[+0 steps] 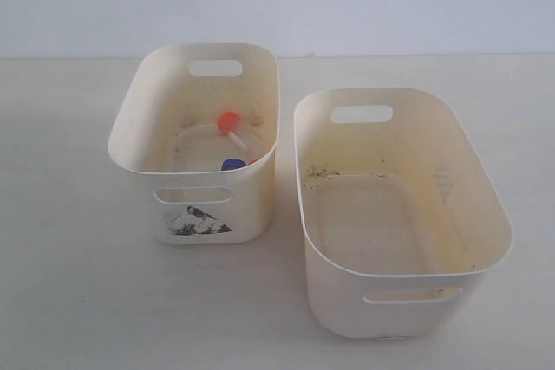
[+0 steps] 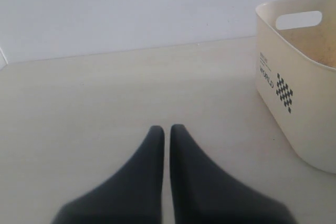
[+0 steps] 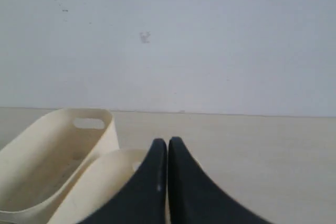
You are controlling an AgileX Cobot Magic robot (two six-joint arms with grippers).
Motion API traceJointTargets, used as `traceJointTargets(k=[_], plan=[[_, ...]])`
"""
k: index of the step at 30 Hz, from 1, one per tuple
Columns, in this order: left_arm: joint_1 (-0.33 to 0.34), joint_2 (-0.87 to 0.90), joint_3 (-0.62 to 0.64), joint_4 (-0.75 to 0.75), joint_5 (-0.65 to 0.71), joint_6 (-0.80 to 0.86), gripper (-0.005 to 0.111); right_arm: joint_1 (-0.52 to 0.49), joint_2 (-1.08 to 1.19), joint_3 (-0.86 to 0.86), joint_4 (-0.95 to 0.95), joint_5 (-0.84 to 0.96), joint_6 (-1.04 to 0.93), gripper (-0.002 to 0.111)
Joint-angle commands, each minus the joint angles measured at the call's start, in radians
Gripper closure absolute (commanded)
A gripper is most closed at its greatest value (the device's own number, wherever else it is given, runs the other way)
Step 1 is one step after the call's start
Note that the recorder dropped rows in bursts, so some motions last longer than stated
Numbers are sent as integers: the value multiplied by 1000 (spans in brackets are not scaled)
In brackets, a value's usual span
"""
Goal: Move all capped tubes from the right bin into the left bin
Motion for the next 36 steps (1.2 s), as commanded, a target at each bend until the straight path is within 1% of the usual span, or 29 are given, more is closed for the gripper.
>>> traceJointTargets(k=[1,7,10,13,16,19,29,32,36], plan=[[1,-2,-4,-7,-15,-12,102,-62,-170,156,-2,-34,-1,108],[1,-2,-4,-7,-15,-12,102,-87,-353,307,32,-38,-1,108],[1,-2,-4,-7,-15,-12,102,-85,-382,367,77,-38,4,108],[1,-2,-4,-7,-15,-12,102,-83,-382,422,136,-38,46,108],[1,-2,-4,-7,-15,-12,102,-83,-382,474,152,-38,92,108],[1,-2,-4,-7,-15,-12,102,-83,-382,480,152,-36,130,108],[1,-2,-4,-7,-15,-12,102,-83,-402,480,140,-26,-19,108],[1,-2,-4,-7,-15,-12,102,-83,-462,480,97,2,-12,108],[1,-2,-4,-7,-15,-12,102,-83,-462,480,-27,39,52,108]])
